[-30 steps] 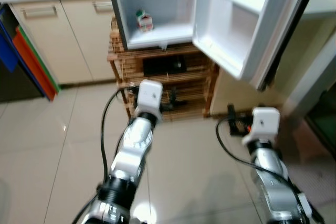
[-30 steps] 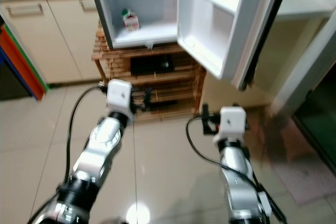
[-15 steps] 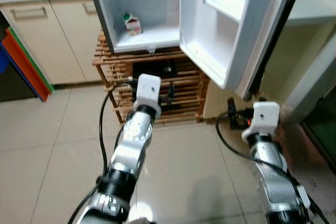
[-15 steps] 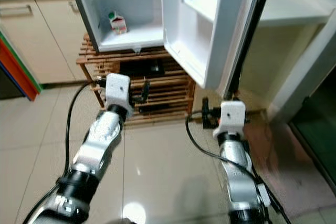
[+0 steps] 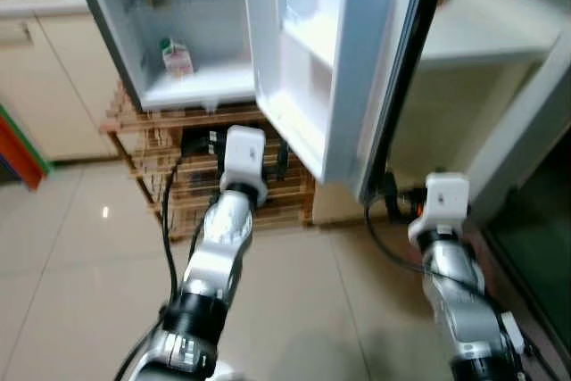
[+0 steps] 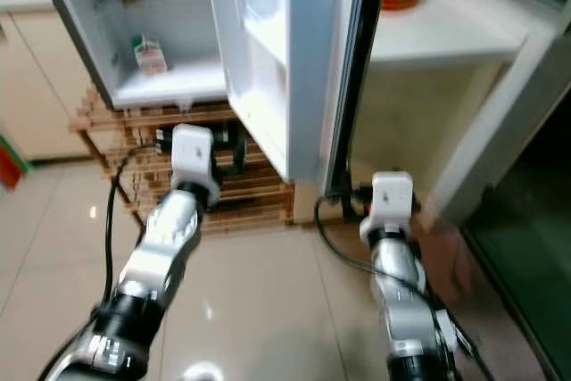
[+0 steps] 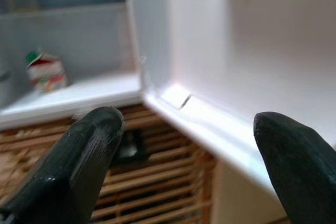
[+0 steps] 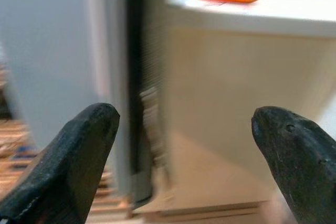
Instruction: Restocking fridge
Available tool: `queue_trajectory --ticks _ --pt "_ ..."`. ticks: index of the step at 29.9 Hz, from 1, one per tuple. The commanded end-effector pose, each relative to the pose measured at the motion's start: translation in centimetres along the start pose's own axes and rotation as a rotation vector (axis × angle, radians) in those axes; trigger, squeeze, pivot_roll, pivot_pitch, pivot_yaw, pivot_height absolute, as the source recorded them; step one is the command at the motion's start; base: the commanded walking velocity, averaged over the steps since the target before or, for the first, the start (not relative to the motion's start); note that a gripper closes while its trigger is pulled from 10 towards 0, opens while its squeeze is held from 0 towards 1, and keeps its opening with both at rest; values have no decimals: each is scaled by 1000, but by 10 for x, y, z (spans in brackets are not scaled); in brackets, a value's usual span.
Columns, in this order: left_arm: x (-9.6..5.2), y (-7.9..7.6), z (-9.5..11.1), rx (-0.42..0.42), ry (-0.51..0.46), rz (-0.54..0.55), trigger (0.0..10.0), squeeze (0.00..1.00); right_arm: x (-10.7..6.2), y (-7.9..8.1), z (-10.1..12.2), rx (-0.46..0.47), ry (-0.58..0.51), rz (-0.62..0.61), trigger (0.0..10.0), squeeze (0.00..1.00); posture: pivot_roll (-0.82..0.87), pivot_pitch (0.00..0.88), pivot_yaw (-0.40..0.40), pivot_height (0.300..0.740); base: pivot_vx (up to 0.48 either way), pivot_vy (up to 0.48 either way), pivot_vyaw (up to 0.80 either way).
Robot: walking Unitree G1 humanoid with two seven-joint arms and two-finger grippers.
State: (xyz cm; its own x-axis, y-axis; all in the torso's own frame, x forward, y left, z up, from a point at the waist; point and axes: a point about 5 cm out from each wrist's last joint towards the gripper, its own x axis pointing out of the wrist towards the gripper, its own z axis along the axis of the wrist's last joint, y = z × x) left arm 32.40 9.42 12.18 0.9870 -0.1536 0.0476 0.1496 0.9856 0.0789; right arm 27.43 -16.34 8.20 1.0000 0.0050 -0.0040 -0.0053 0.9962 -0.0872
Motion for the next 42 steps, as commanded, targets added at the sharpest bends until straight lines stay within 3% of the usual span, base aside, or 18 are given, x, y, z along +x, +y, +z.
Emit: queue_trajectory --ticks 1,3,12,18,25,28,32,36,41,42 --pt "-3 4 -5 -19 24 -2 10000 0 -4 -4 -4 -15 20 -10 10000 0 -20 2 25 740 0 0 0" --pt "-6 3 -9 -48 30 -54 10000 0 -2 -12 -7 -24 33 -32 10000 0 -20 1 21 740 0 0 0" --pt "-22 31 -50 110 149 -78 10000 0 28 -64 7 -117 16 -126 10000 0 1 27 -5 740 0 0 0" --pt "-35 23 -75 129 245 -137 10000 0 55 -92 25 -173 11 -187 10000 0 14 67 -11 740 0 0 0" --pt "-51 16 -105 172 360 -200 10000 0 84 -102 44 -191 38 -227 10000 0 33 109 -22 740 0 0 0" --pt "-55 15 -113 182 393 -207 10000 0 92 -101 53 -198 38 -223 10000 0 37 118 -27 740 0 0 0" --pt "-61 7 -117 183 403 -233 10000 0 107 -85 71 -154 -4 -197 10000 0 37 156 -48 740 0 0 0" --pt "-60 1 -116 162 392 -236 10000 0 115 -69 77 -11 -13 -180 10000 0 29 162 -52 740 0 0 0" --pt "-56 -3 -115 159 384 -241 10000 0 123 -39 89 74 -60 -96 10000 0 22 166 -55 740 0 0 0" --pt "-57 -3 -118 163 405 -251 10000 0 125 -25 92 114 -75 -52 10000 0 20 171 -57 740 0 0 0"
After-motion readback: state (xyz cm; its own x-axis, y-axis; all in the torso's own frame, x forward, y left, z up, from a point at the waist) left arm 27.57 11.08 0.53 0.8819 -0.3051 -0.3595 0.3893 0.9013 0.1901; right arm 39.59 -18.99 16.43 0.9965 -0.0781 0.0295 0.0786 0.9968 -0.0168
